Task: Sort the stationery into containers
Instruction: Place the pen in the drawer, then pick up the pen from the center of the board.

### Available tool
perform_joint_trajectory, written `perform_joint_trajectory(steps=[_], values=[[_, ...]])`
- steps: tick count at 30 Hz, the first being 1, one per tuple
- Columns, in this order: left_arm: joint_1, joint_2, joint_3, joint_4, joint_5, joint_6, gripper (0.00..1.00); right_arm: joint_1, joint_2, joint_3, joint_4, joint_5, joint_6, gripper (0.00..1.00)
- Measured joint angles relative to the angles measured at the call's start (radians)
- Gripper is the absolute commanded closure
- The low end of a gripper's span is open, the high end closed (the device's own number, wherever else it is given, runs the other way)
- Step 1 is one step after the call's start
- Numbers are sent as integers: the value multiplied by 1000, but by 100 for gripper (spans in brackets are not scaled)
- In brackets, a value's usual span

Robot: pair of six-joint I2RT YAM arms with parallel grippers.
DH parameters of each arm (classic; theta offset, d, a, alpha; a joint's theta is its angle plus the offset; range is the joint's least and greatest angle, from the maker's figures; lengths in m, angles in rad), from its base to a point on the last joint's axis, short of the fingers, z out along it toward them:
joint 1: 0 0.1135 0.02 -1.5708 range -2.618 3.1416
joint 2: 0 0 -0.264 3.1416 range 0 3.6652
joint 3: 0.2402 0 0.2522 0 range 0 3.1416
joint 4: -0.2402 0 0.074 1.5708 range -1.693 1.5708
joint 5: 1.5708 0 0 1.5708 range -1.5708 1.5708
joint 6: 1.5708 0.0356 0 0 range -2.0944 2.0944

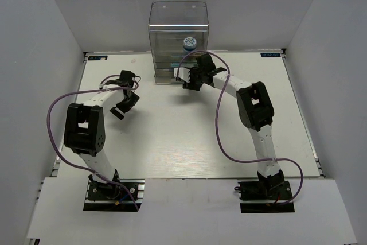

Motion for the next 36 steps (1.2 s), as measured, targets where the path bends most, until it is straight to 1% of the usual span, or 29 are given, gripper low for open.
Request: perform_joint_trajectory(steps=[4,8,9,11,12,14,15,18,21,22,24,25,28,29,31,32,34,36], values=[[0,15,24,-15,-1,0,12,-4,-27,-11,4,-11,45,41],[0,32,47,-21,-5,0,15,-11,-137,-98,35,-54,110,41],[0,42,57,-27,-8,1,19,-13,-176,-130,49,-66,124,41],[0,71,79,-38,-10,6,20,-17,-249,-191,73,-93,159,41],[0,86,87,-40,-11,8,25,-18,-286,-224,89,-108,172,40],[2,119,103,-42,-12,10,28,-21,-352,-288,112,-132,200,40],[3,136,111,-44,-13,14,32,-22,-383,-320,123,-143,214,40],[12,185,137,-53,-13,20,37,-26,-453,-401,150,-169,251,40],[19,220,189,-64,-15,25,47,-28,-524,-495,171,-187,283,40],[22,231,200,-64,-16,28,56,-29,-547,-526,180,-192,292,40],[26,241,215,-66,-15,32,67,-34,-586,-575,184,-200,313,40],[26,243,216,-67,-15,35,78,-38,-603,-595,189,-204,321,40],[27,241,212,-66,-15,45,92,-47,-650,-645,192,-211,348,38],[27,236,206,-58,-14,48,98,-50,-666,-659,197,-210,357,38],[27,212,171,-29,-7,49,100,-55,-692,-682,203,-210,379,36],[27,195,147,-10,-3,50,100,-58,-706,-692,207,-209,387,31],[25,155,93,26,13,63,100,-64,-735,-716,211,-206,408,27],[19,106,34,61,53,96,100,-71,-764,-739,215,-203,422,26]])
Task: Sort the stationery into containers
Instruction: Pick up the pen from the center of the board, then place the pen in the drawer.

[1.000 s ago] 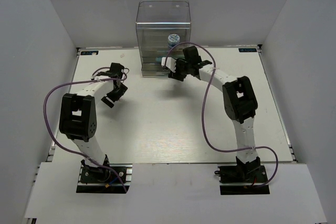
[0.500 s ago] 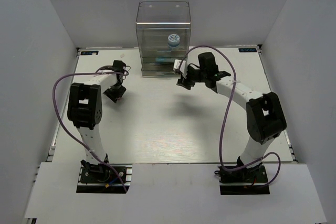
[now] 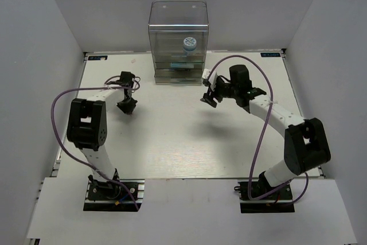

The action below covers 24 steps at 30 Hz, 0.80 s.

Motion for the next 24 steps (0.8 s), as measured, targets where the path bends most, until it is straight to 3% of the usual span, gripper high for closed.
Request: perform_joint_trajectory(steps=[4,11,17,24], values=[[-13,-164,-142,157,186,177,100,-14,-47,-37,2,1,20,26],[-17,-437,-277,559,688,608,100,-41,-73,-72,10,0,53,26],[-42,-291,-127,620,962,908,100,-48,-89,-92,9,0,56,26],[-90,-50,196,518,1022,1252,100,-58,-123,-109,12,6,53,26]])
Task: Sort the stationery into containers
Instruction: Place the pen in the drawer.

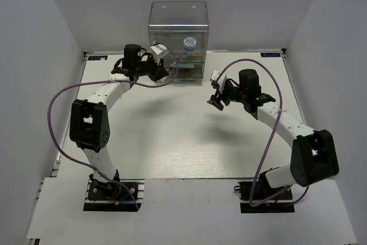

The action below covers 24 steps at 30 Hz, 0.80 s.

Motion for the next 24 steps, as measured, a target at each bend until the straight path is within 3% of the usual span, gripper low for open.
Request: perform_joint_trajectory(steps=[6,11,21,24], values=[[-51,51,53,4,-42,252,100,-6,-26,-24,2,16,-1,26],[-90,101,56,105,-143,383,100,-9,-28,-29,0,26,-2,26],[-104,249,64,299,-331,468,100,-10,-27,-36,-12,43,-3,26],[-102,280,64,325,-349,470,95,-14,-27,-37,-12,48,-3,24]])
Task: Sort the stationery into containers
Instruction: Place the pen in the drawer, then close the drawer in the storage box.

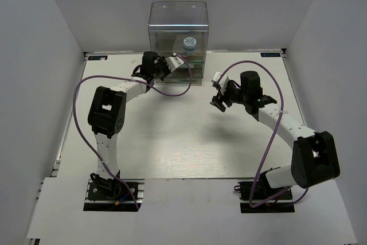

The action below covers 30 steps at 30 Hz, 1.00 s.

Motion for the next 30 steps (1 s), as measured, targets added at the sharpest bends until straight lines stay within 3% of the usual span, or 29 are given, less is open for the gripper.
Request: perform_joint_trajectory(steps=[2,3,7,12,16,19,20,23,26,30], values=[[0,18,1,19,-11,-4,85,-3,0,-1,0,5,0,24],[0,25,1,24,-13,-5,72,-5,0,-1,0,8,0,24],[-3,34,1,45,-28,-18,50,-7,0,-10,3,14,0,24],[-5,33,3,68,-47,-34,40,-7,0,-19,3,15,0,24],[-6,26,-6,78,-56,-47,39,-7,1,-19,12,13,0,24],[-8,-7,-38,98,-72,-92,39,-7,20,-16,19,-10,-19,43],[-11,-28,-55,105,-80,-116,39,-7,36,-8,16,-24,-28,67],[-12,-132,-104,87,-118,-243,35,-7,126,66,-10,-100,-109,100],[-5,-262,-114,27,-152,-398,30,-4,269,214,-57,-185,-200,100],[3,-513,-244,-40,-199,-627,10,10,503,483,-130,-246,-300,100]])
